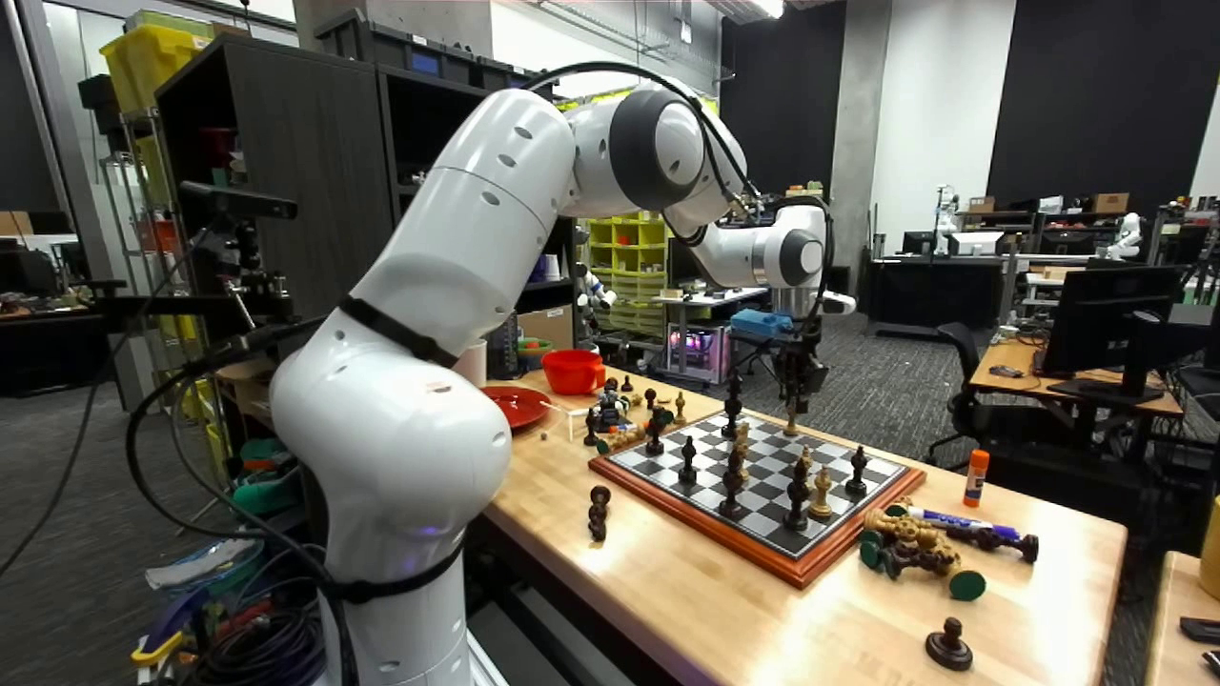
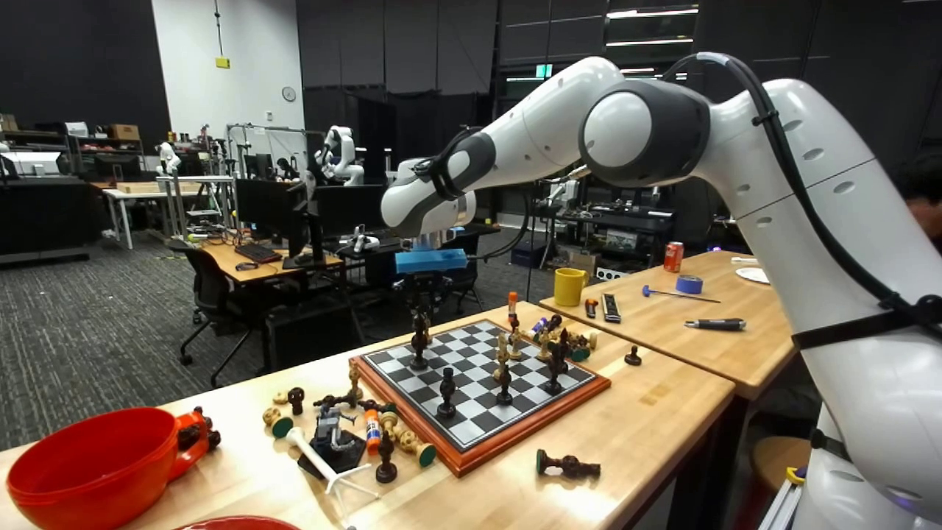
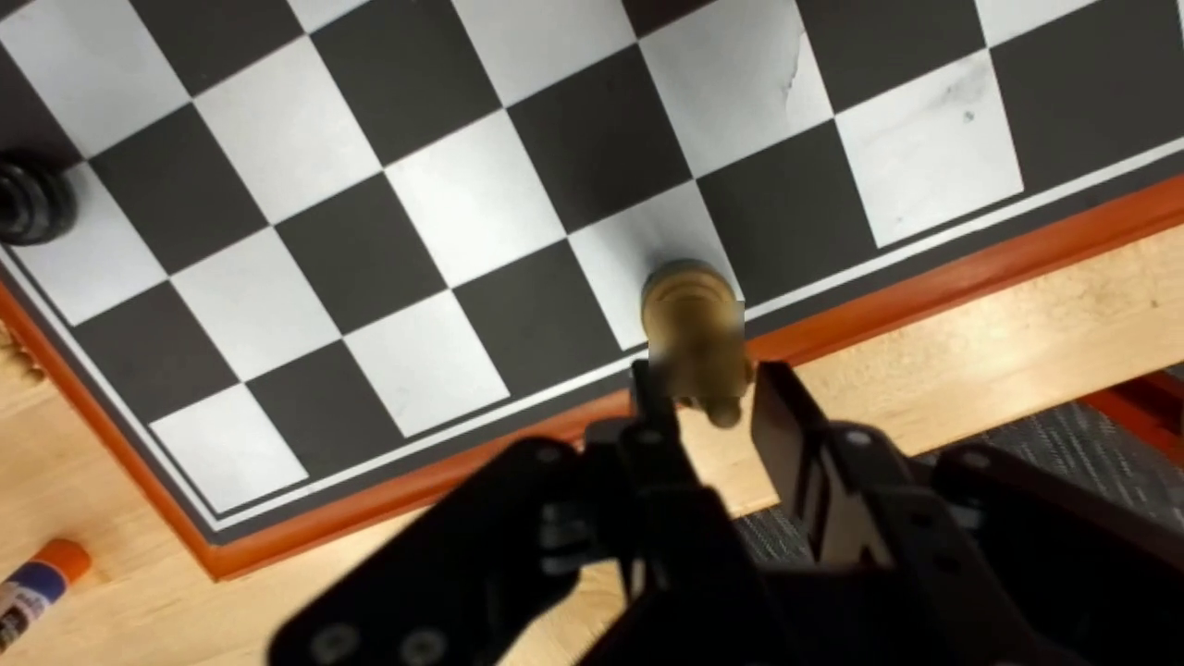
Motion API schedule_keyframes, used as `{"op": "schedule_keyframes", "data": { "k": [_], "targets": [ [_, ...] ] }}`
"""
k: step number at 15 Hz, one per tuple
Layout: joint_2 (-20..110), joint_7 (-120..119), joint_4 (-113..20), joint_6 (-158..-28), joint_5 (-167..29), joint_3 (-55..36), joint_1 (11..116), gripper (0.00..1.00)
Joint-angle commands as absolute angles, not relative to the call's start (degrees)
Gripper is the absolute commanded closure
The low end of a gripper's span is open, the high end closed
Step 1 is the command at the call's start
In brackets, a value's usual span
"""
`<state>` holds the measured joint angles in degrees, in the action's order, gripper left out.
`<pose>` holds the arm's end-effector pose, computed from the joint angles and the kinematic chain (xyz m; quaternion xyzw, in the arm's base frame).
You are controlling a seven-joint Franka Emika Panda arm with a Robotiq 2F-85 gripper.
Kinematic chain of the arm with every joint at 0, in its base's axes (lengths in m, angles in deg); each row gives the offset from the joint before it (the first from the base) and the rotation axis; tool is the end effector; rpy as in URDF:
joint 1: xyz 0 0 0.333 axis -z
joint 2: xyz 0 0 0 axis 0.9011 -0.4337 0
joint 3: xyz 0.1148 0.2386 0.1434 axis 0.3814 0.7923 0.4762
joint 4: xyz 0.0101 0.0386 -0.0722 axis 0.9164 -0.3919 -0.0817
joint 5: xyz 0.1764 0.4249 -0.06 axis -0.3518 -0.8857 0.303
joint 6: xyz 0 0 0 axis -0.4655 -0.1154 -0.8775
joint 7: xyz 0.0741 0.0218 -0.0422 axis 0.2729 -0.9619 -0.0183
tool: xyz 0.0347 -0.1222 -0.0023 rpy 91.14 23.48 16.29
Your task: Remove the light brown object from the chess board
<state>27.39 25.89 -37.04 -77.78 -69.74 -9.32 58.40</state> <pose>0.7719 0.0301 0.2752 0.9709 -0.2363 0.0251 0.0306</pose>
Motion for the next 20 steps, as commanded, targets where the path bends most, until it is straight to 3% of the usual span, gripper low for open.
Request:
{"op": "schedule_keyframes", "data": {
  "k": [1,3,20],
  "targets": [
    [27.6,26.5,-36.6,-77.2,-70.0,-9.7,57.8,0.99],
    [27.9,26.5,-36.6,-77.1,-69.8,-9.9,57.8,0.94],
    [30.6,32.9,-33.0,-68.8,-63.8,-16.7,61.9,0.94]
  ]
}}
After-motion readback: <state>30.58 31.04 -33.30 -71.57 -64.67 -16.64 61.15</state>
